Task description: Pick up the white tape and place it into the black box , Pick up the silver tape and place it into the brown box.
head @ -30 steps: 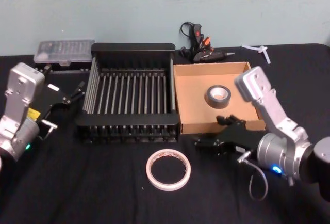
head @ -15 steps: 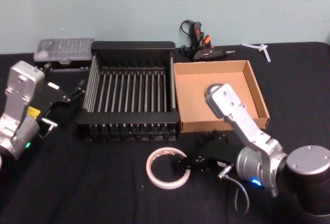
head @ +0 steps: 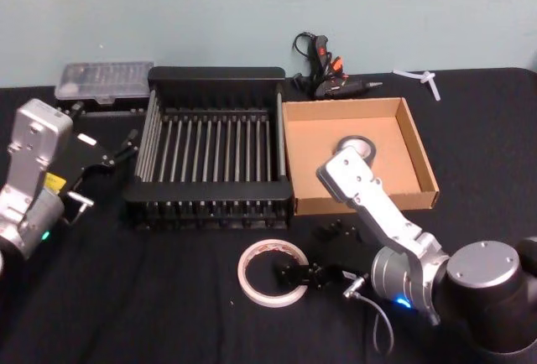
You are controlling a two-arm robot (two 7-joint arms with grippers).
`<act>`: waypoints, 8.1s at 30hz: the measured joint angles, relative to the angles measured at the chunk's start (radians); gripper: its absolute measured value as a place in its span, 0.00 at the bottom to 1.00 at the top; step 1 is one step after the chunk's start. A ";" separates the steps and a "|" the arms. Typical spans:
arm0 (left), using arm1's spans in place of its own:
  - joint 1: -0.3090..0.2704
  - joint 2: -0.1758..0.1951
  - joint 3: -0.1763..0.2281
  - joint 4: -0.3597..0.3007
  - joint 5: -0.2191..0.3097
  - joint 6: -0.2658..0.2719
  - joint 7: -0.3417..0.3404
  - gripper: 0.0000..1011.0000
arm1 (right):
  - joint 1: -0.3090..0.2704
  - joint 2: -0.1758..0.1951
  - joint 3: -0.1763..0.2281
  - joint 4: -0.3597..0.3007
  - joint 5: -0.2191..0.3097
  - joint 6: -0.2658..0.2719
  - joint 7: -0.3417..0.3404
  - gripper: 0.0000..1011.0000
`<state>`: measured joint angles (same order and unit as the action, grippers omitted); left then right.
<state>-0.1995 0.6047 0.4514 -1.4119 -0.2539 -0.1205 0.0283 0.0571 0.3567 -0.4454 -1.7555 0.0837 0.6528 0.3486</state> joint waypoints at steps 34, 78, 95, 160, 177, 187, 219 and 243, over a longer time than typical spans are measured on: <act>0.000 0.000 0.000 0.000 0.000 0.000 0.000 0.99 | -0.012 -0.048 0.026 0.027 -0.044 0.014 0.047 0.99; 0.000 0.000 0.000 0.000 0.000 0.000 0.000 0.99 | -0.001 -0.062 0.014 0.036 -0.054 0.004 0.069 0.99; 0.000 0.000 0.000 0.000 0.000 0.000 0.000 0.99 | -0.001 -0.065 0.011 0.045 -0.051 0.007 0.067 0.99; 0.000 0.000 0.000 0.000 0.000 0.000 0.000 0.99 | 0.000 -0.066 0.011 0.046 -0.051 0.009 0.064 0.10; 0.000 0.000 0.000 0.000 0.000 0.000 0.000 0.99 | -0.004 -0.042 0.030 -0.002 -0.004 -0.050 0.076 0.10; 0.000 0.000 0.000 0.000 0.000 0.000 0.000 0.99 | -0.010 -0.008 0.037 -0.054 0.026 -0.093 0.080 0.10; 0.000 0.000 0.000 0.000 0.000 0.000 0.000 0.99 | 0.105 0.015 0.043 -0.004 0.071 -0.246 0.030 0.10; 0.000 0.000 0.000 0.000 0.000 0.000 0.000 0.99 | 0.303 -0.111 -0.003 0.287 -0.011 -0.378 -0.015 0.10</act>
<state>-0.1995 0.6047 0.4514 -1.4120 -0.2539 -0.1205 0.0283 0.3600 0.2460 -0.4484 -1.4682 0.0730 0.2747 0.3336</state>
